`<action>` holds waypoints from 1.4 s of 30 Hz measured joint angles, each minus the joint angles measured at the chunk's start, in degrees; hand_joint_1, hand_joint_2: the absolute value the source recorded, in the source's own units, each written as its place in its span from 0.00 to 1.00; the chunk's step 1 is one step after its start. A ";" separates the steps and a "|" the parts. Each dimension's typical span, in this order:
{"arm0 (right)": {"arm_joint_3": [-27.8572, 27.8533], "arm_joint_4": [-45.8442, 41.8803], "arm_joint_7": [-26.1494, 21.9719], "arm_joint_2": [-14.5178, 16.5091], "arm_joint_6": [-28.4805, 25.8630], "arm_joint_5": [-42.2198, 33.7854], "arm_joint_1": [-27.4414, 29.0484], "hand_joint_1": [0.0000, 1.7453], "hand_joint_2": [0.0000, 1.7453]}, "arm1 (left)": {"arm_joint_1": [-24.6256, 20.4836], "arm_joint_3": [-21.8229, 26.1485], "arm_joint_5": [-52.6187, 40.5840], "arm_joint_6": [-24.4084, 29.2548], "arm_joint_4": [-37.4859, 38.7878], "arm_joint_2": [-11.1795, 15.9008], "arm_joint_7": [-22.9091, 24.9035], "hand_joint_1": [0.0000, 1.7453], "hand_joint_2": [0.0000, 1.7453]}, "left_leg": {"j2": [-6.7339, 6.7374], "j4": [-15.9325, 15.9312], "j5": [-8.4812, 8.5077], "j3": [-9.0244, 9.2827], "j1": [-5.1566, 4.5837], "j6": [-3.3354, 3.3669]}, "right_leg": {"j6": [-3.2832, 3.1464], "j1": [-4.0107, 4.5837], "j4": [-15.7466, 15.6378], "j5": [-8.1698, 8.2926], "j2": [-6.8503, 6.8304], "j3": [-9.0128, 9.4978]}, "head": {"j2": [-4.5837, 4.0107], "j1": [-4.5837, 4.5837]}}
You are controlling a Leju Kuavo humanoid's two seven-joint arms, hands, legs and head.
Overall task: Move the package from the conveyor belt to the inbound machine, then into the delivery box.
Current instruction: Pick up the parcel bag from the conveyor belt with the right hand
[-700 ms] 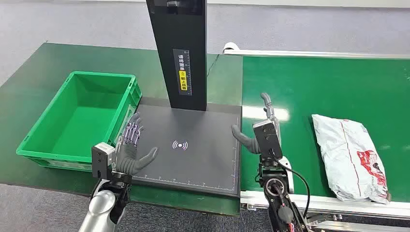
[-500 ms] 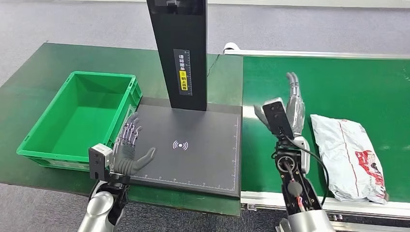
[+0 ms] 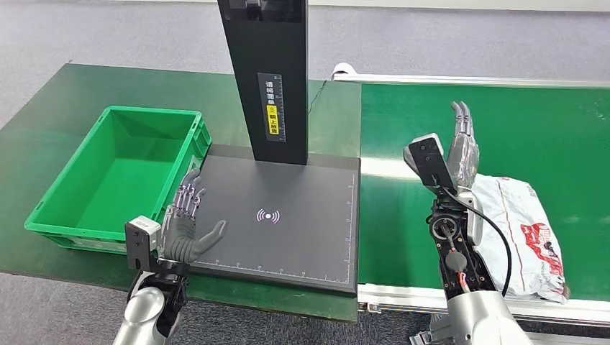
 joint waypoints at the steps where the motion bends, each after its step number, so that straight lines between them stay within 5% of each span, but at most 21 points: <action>1: -0.01 0.16 0.00 -0.02 -0.01 0.00 -0.04 0.00 1.00 | 0.01 0.01 0.00 0.00 0.00 0.00 0.00 0.00 1.00 | 0.00 0.00 0.00 0.00 0.00 0.00 | 0.00 0.00 0.00 0.00 0.00 0.00 | 0.00 0.00; 17: -4.41 4.40 -1.38 -0.77 -0.47 -1.29 -0.36 0.00 1.00 | 0.24 1.08 0.50 -1.13 -0.03 0.27 -0.90 0.00 1.00 | -0.01 0.00 0.00 0.00 0.00 0.00 | 0.00 0.00 0.00 0.00 -0.02 0.00 | 0.00 0.00; 19: -5.37 4.32 1.25 -0.48 -2.25 1.23 1.05 0.00 1.00 | 0.29 1.37 0.53 -1.70 -0.17 0.27 -0.73 0.00 1.00 | -0.04 0.00 -0.01 0.02 0.00 0.00 | 0.01 0.00 -0.01 -0.02 -0.06 -0.01 | 0.00 -0.01; 23: -8.11 1.04 14.11 -0.06 -7.24 11.53 8.44 0.00 1.00 | 0.56 1.98 0.59 -3.21 -0.47 0.29 0.71 0.00 1.00 | -0.41 0.00 -0.01 -0.08 0.01 0.00 | 0.07 0.02 -0.01 -0.13 -0.41 0.01 | 0.00 -0.01; 27: -12.51 -5.97 10.77 0.79 -2.55 14.42 18.23 0.00 1.00 | 0.88 3.21 1.28 -4.11 -0.46 0.57 0.97 0.00 1.00 | -0.40 -0.02 -0.09 -0.23 0.01 0.03 | 0.11 0.01 -0.01 -0.19 -0.45 -0.03 | 0.00 -0.02; 31: -14.57 -8.99 9.45 1.94 -1.96 16.82 20.99 0.00 1.00 | 1.69 3.80 1.63 -4.40 -0.46 0.61 0.80 0.00 1.00 | -0.31 -0.02 -0.12 -0.14 0.01 0.04 | 0.11 0.00 -0.01 -0.19 -0.38 -0.04 | 0.00 -0.02; 42: -15.13 -10.84 27.09 1.97 7.61 31.47 23.75 0.00 1.00 | 4.22 4.14 1.58 -4.23 -0.46 0.44 0.20 0.00 1.00 | -0.33 -0.01 -0.12 -0.10 0.00 0.04 | 0.11 -0.01 -0.01 -0.20 -0.38 -0.01 | 0.00 -0.01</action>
